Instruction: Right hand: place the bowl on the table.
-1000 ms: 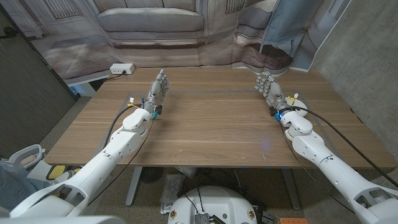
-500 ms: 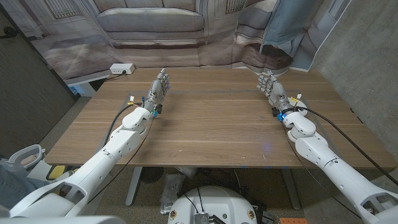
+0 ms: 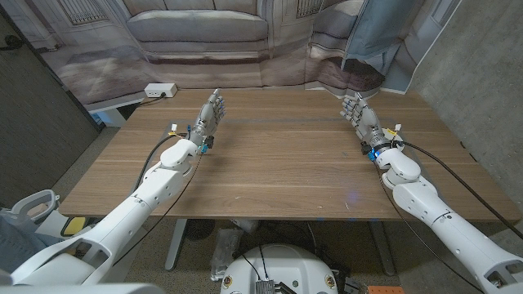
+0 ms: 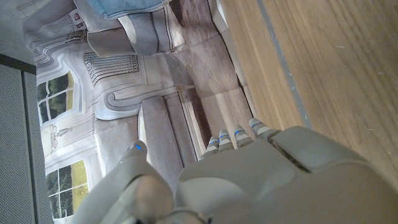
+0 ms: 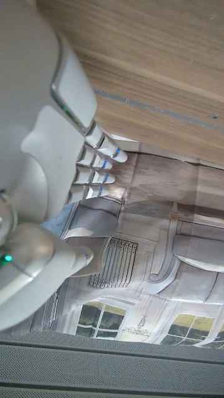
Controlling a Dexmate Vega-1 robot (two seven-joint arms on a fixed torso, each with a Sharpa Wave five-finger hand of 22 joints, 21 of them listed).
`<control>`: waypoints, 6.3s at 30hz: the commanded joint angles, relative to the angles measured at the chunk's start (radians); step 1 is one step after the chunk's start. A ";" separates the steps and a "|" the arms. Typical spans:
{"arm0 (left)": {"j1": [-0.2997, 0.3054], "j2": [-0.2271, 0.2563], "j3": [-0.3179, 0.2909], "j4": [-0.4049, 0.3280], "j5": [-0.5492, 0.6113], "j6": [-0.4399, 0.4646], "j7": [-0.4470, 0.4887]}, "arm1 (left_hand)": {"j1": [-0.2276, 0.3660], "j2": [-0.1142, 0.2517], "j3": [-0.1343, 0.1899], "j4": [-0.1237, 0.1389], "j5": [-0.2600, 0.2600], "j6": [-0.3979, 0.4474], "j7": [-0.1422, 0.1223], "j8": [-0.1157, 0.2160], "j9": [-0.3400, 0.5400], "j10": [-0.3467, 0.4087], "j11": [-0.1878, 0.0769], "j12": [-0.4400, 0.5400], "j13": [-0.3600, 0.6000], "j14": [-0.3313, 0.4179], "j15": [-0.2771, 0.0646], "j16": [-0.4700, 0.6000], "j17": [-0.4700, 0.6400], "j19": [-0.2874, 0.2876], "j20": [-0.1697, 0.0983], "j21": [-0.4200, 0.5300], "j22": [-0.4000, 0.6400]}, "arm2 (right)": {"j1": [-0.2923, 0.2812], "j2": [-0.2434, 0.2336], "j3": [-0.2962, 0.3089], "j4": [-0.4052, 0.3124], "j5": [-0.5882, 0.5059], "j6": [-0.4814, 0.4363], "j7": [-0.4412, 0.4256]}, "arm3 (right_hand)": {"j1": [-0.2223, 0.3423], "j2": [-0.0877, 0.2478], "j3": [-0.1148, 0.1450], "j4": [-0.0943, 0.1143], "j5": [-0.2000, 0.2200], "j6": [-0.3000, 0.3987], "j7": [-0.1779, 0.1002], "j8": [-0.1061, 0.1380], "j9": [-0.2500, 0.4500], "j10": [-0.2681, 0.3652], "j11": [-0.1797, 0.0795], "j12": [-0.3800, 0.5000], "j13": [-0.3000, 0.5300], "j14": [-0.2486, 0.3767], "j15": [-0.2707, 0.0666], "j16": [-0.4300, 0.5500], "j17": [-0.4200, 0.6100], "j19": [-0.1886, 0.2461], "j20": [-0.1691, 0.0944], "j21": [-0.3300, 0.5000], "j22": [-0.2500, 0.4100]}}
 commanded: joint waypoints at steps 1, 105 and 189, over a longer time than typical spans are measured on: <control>0.003 0.007 0.007 -0.027 0.013 0.016 0.013 | 0.012 0.000 0.002 -0.006 0.001 0.005 0.001 0.003 0.006 0.004 0.001 0.007 0.002 0.005 -0.002 0.004 0.004 0.004 -0.053 -0.003 0.003 | -0.040 -0.030 0.026 -0.039 0.010 0.010 0.001 | 0.012 0.000 0.002 -0.008 -0.004 0.003 -0.004 0.007 0.002 0.014 -0.001 0.008 0.006 0.013 0.000 0.003 0.002 0.010 -0.025 -0.006 0.005; -0.034 -0.005 0.053 -0.084 0.059 0.054 0.011 | 0.039 0.022 -0.009 -0.016 -0.007 0.033 -0.009 -0.004 0.006 0.029 -0.008 0.000 0.002 0.025 -0.006 -0.003 0.005 0.019 -0.048 -0.030 0.005 | -0.362 -0.110 0.272 -0.198 0.031 0.181 -0.006 | 0.023 0.017 -0.001 -0.022 -0.027 0.043 -0.011 0.015 0.004 0.055 -0.008 0.010 0.008 0.053 -0.004 0.002 0.006 0.049 -0.021 -0.045 0.007; -0.064 -0.004 0.067 -0.109 0.054 0.086 -0.013 | 0.057 0.037 -0.018 -0.021 -0.018 0.063 -0.005 -0.002 0.006 0.058 -0.005 0.001 0.003 0.052 -0.001 0.000 0.005 0.052 -0.033 -0.040 0.006 | -0.444 -0.097 0.351 -0.201 -0.330 0.273 -0.183 | 0.083 0.045 0.022 -0.064 -0.042 0.049 -0.023 0.011 0.004 0.052 -0.014 0.002 0.010 0.044 -0.013 -0.009 0.002 0.056 -0.023 -0.086 0.008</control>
